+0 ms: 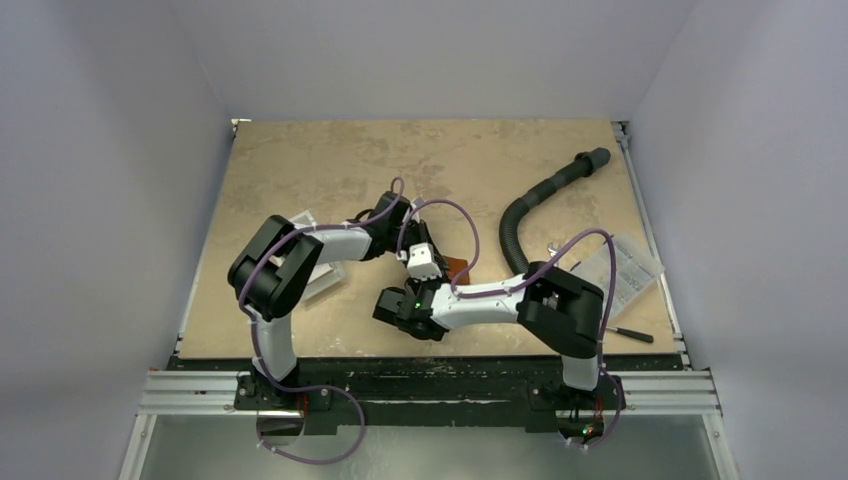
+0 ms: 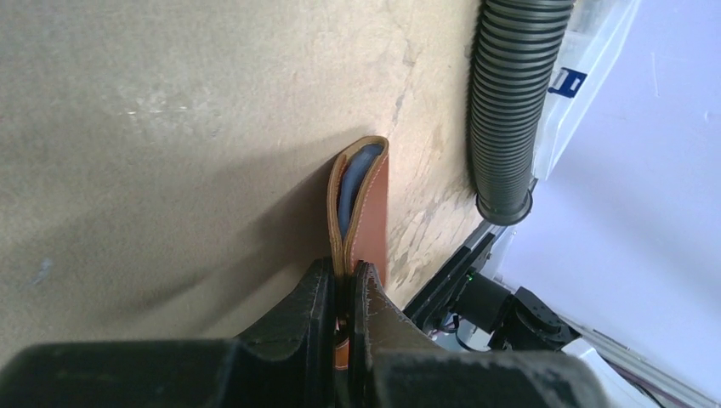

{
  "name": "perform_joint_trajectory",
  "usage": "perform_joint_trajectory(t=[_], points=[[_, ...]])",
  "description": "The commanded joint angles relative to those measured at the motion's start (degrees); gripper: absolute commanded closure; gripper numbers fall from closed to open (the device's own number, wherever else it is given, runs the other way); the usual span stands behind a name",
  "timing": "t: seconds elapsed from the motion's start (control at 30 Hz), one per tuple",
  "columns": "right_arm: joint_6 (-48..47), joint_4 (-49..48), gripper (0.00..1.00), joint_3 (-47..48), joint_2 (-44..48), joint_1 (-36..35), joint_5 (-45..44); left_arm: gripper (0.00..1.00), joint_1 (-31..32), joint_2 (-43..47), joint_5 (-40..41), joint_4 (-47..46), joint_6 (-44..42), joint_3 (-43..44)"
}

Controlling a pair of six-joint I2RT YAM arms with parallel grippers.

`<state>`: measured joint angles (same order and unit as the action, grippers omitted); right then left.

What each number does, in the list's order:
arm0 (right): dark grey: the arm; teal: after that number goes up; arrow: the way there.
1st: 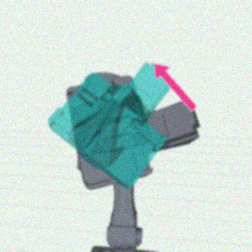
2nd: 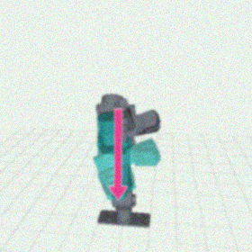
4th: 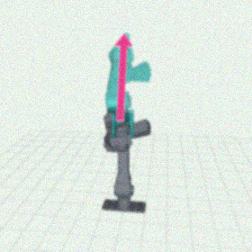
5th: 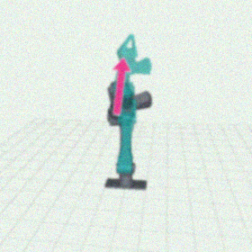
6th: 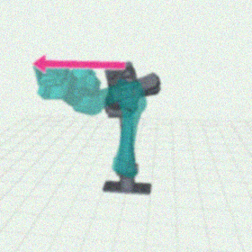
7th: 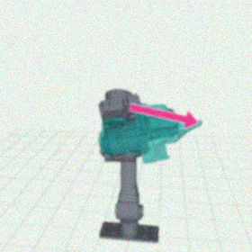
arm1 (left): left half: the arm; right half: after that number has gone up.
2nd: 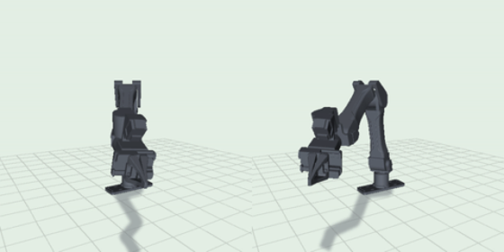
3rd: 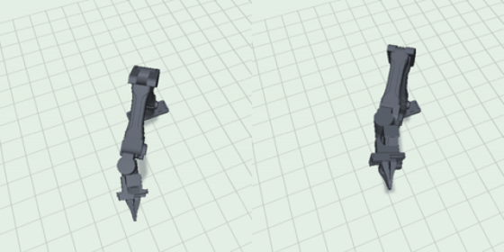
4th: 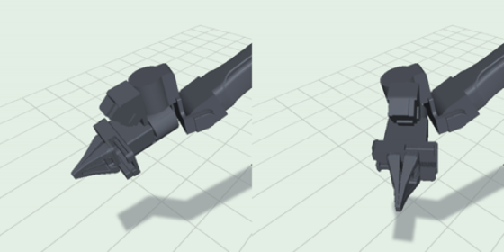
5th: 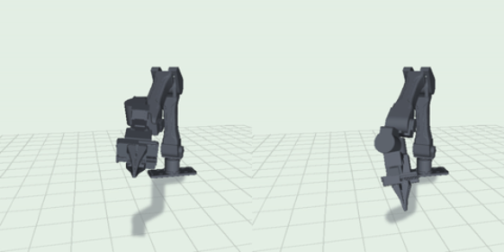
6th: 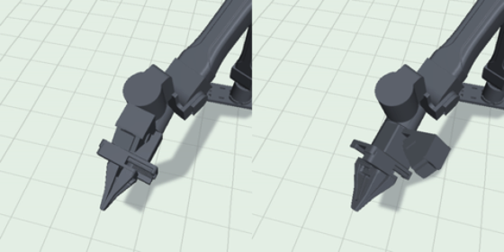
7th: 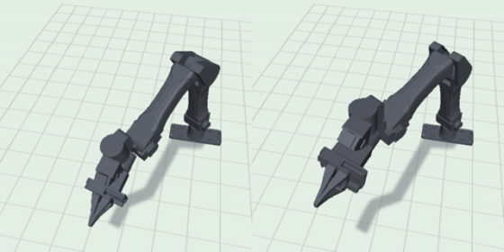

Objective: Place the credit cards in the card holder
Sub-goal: Pick up the card holder from the center of the board.

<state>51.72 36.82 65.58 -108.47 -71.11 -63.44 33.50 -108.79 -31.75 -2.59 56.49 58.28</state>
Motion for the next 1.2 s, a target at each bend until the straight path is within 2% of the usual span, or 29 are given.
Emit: perform_joint_trajectory(t=[0.0, 0.07, 0.1, 0.23, 0.27, 0.3, 0.37, 0.43, 0.47, 0.57, 0.77, 0.9, 1.0, 1.1, 1.17], points=[[2.80, 2.80, 0.86, -0.61, 3.12, 0.36, -4.04, 1.00, -0.38, 2.27, 0.19, 0.99, -2.91, 2.36], [-0.44, -2.28, 1.00, -3.15, 6.02, 0.76, -1.79, 0.99, -0.51, 3.73, 0.76, 1.30, -4.24, 2.85], [-3.68, -7.01, 1.00, -5.47, 8.37, 1.17, 0.49, 0.93, -0.70, 4.63, 1.42, 1.42, -5.04, 3.01], [-16.20, -31.83, 1.00, -18.75, 21.26, 4.70, 16.15, 0.23, -1.43, 9.40, 5.73, 2.43, -9.63, 4.41], [-17.81, -36.56, 1.00, -21.22, 24.60, 5.27, 19.48, 0.11, -1.56, 10.84, 6.82, 3.95, -11.10, 4.77], [-18.63, -39.61, 1.00, -23.35, 28.00, 5.93, 22.53, 0.06, -1.68, 12.33, 7.85, 4.45, -12.53, 5.22], [-18.48, -42.53, 1.00, -25.82, 33.46, 8.50, 28.44, 0.03, -1.71, 15.38, 9.76, 4.34, -15.11, 5.82], [-16.92, -44.44, 1.00, -28.36, 39.44, 14.21, 36.22, 0.03, -1.75, 18.40, 10.80, 3.59, -16.80, 5.61], [-16.05, -45.44, 1.00, -29.96, 42.23, 16.77, 39.98, 0.03, -1.75, 20.03, 10.46, 0.46, -17.31, 4.90], [-14.27, -49.27, 1.00, -34.44, 50.46, 24.54, 51.34, 0.02, -1.74, 24.25, 7.62, -8.09, -17.67, 2.00], [-9.00, -54.20, 1.00, -39.58, 63.34, 36.92, 67.47, 0.04, -1.68, 25.84, 1.02, -16.25, -15.83, 0.03], [-2.66, -60.09, 1.00, -41.76, 66.51, 43.92, 78.05, 0.06, -1.59, 24.73, -4.68, -25.99, -10.43, -2.59], [1.64, -66.07, 1.00, -42.71, 65.31, 47.16, 83.46, 0.07, -1.59, 24.49, -6.48, -29.84, -7.97, -3.28], [4.55, -70.01, 1.00, -42.18, 61.45, 48.67, 85.63, 0.09, -1.61, 26.06, -4.22, -23.03, -13.45, -1.18], [7.15, -74.79, 1.00, -42.39, 58.82, 49.08, 88.00, 0.09, -1.59, 28.64, 1.15, -15.53, -19.70, 0.71]])
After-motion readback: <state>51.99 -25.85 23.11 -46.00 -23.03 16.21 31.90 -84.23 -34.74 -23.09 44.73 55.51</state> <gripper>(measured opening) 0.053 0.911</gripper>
